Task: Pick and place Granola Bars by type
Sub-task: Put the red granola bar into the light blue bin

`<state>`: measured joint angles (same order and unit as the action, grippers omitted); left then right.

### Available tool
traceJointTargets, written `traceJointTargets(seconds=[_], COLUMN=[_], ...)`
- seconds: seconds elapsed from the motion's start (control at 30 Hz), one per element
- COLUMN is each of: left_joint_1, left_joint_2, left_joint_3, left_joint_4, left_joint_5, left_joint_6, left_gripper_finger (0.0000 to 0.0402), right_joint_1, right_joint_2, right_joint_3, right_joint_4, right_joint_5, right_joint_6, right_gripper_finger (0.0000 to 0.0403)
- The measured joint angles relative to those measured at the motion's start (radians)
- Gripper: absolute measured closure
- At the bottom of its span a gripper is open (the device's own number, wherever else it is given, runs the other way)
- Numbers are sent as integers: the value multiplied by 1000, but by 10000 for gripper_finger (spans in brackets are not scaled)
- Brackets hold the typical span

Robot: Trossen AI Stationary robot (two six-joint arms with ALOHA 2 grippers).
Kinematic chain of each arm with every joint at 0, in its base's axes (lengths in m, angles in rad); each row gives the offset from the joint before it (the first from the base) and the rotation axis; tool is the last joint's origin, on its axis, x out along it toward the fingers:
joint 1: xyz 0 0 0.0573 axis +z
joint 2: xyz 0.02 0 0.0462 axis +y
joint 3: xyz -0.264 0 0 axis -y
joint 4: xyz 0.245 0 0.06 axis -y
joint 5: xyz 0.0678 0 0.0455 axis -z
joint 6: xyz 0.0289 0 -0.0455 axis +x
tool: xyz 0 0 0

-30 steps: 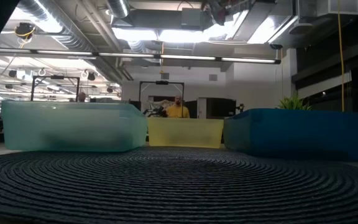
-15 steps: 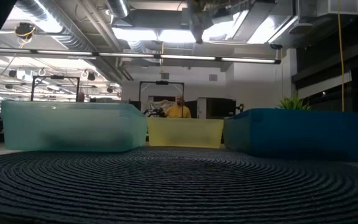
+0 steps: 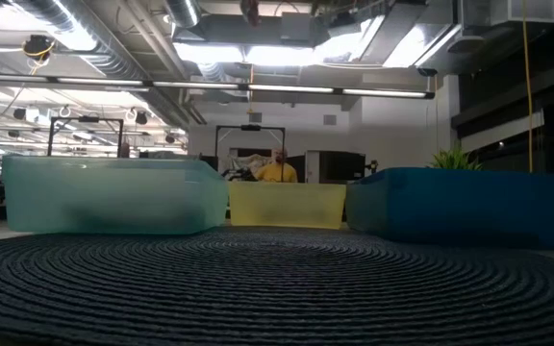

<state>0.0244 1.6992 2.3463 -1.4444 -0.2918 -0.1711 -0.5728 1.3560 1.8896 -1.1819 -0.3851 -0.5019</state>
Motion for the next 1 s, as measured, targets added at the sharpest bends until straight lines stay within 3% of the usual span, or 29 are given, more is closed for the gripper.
traceJointTargets(seconds=[0.3, 0.47, 0.63, 0.77, 1.0], left_joint_1=[-5, -5, -5, -10, -2], left_joint_2=[-6, -9, -4, -5, -5], left_joint_3=[-19, -150, -345, -514, -779], left_joint_4=[-123, -109, -114, -20, 310], left_joint_5=[-4, 61, 41, 25, 35], left_joint_6=[-88, -39, 23, 102, 244], left_gripper_finger=[393, 393, 393, 393, 394], right_joint_1=[0, 0, 0, 0, 0], right_joint_2=[0, 0, 0, 0, 0], right_joint_3=[0, 0, -1, -1, -1], right_joint_4=[11, 3, -21, -21, -25], right_joint_5=[0, 0, 0, 0, 0], right_joint_6=[-1, 0, 1, 2, 3], right_gripper_finger=[181, 182, 182, 182, 182])
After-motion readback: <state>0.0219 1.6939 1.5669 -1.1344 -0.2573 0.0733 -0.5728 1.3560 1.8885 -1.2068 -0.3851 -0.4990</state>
